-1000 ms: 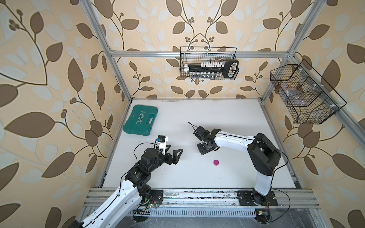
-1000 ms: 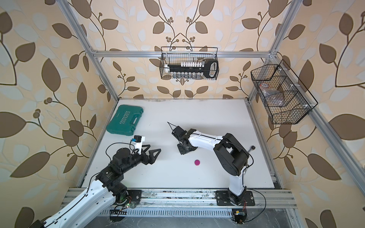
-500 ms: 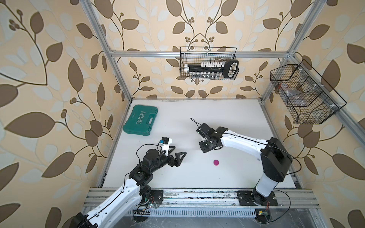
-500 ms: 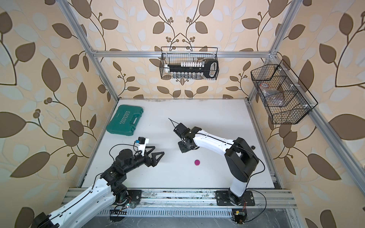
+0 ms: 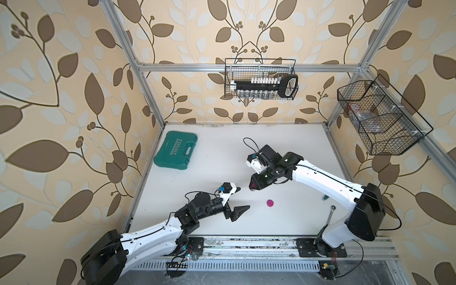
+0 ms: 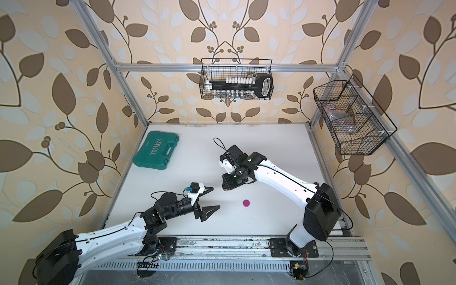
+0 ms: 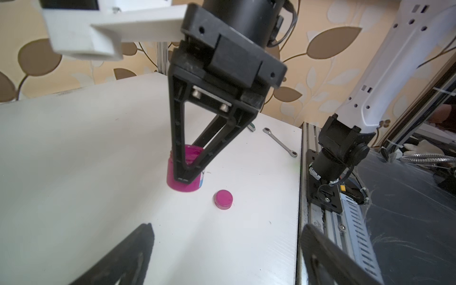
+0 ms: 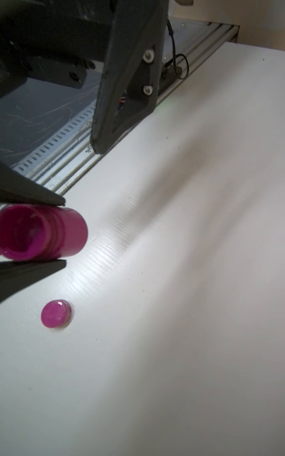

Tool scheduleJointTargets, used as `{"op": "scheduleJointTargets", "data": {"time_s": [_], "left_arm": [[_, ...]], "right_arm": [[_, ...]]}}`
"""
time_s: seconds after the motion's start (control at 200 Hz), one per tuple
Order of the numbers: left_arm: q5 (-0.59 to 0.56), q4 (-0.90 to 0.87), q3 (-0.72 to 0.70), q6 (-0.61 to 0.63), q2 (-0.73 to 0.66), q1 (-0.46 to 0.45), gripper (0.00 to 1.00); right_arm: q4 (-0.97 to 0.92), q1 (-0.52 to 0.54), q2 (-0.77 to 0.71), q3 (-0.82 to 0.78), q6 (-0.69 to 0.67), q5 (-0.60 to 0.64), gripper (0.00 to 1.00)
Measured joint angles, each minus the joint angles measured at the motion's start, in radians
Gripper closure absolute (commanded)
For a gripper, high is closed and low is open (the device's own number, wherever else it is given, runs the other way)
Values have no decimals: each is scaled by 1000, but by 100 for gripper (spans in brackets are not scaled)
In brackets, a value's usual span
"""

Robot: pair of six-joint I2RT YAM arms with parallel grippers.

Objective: Close the paint jar lid
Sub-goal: Pick up the paint jar from the center of the board.

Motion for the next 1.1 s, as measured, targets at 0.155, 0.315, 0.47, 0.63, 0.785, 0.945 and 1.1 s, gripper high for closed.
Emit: {"op": "scheduleJointTargets", "data": {"time_s": [0.155, 0.315, 0.47, 0.63, 0.785, 0.945, 1.1], "left_arm": [[-42, 19, -5, 42, -10, -9, 11], [-70, 25, -5, 64, 6, -16, 14], [-81, 25, -5, 78, 32, -22, 20], [-92, 29, -5, 85, 42, -22, 23], [-92, 35, -5, 85, 42, -29, 26], [-92, 36, -5, 88, 42, -29, 28], [-92, 35, -5, 90, 42, -29, 32]], "right_arm": [[-1, 46, -5, 0, 9, -80, 70], [-1, 64, -28, 0, 23, -129, 70], [1, 65, -58, -1, 34, -151, 70], [14, 70, -65, -6, 46, -170, 70], [25, 73, -65, -8, 53, -177, 71], [31, 76, -60, -8, 60, -177, 71], [34, 77, -31, -8, 61, -177, 71]]}}
